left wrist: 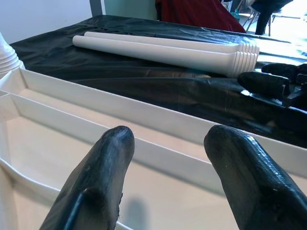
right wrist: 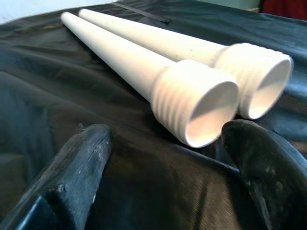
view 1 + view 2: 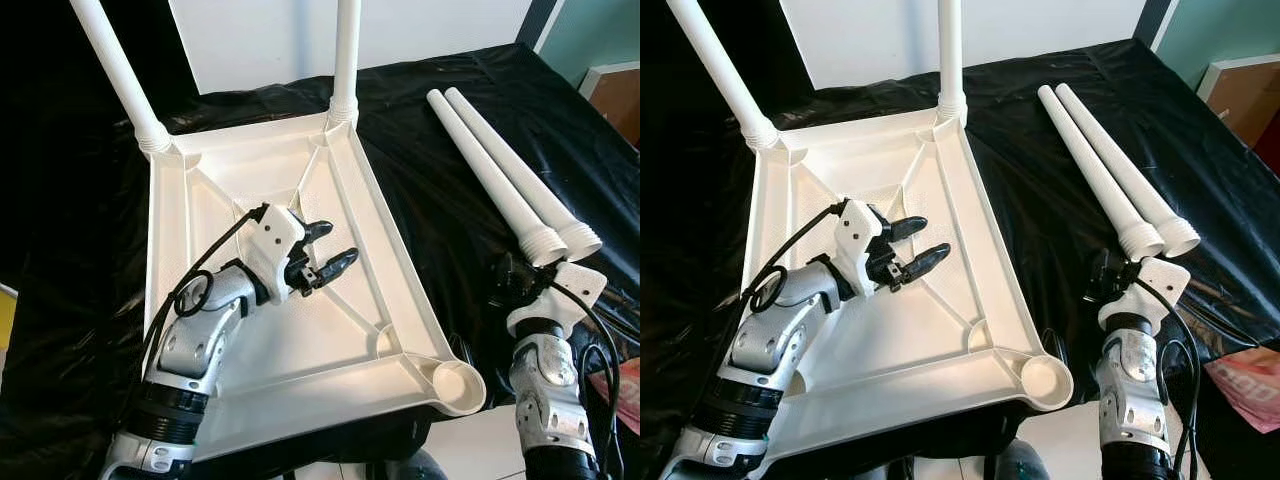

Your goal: Building children table

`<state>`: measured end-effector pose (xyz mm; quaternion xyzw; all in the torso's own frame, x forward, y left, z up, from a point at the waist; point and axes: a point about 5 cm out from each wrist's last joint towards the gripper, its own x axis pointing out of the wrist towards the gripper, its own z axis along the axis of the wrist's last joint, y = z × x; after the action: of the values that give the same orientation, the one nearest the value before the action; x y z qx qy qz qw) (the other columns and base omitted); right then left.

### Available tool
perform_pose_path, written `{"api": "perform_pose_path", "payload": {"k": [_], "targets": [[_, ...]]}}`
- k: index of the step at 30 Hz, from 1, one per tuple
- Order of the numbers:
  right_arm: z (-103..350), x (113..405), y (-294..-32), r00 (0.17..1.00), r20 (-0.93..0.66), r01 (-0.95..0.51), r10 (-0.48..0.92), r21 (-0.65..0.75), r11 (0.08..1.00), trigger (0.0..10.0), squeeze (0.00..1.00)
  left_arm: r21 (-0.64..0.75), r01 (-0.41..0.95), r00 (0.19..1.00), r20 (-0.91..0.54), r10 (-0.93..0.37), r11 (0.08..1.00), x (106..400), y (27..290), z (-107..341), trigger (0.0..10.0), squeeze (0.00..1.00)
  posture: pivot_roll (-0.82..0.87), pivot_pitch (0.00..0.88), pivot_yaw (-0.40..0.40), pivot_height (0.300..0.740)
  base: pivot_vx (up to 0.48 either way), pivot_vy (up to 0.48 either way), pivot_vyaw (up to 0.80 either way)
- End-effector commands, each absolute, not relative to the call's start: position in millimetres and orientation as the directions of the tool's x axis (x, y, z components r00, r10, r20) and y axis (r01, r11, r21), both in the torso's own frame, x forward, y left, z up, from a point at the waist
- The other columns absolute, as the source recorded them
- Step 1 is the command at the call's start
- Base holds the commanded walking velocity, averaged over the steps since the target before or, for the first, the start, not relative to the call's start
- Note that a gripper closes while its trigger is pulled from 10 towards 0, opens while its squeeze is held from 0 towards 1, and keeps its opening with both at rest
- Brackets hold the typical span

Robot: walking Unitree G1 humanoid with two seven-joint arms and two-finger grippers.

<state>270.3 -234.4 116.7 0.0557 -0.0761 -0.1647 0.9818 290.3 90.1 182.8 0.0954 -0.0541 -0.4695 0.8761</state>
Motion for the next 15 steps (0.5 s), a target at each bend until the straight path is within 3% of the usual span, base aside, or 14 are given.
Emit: {"api": "perform_pose_path", "payload": {"k": [1, 15], "targets": [[112.0, 268.0, -238.7, 0.933, 0.114, 0.324, -0.341, 0.142, 0.935, 10.0, 0.0, 0.223, 0.814, 0.551, -0.001, -0.835, 0.537, 289.6, 88.6, 180.0, 10.0, 0.0, -0.06, 0.163, -0.012, 0.74, 0.0, 0.0, 0.0], [115.8, 298.8, -243.6, 0.974, 0.096, 0.184, -0.205, 0.19, 0.964, 10.0, 0.0, 0.236, 0.807, 0.556, 0.002, -0.831, 0.541, 290.0, 90.8, 182.7, 10.0, 0.0, -0.03, 0.182, -0.001, 0.74, 0.0, 0.0, 0.0]]}}
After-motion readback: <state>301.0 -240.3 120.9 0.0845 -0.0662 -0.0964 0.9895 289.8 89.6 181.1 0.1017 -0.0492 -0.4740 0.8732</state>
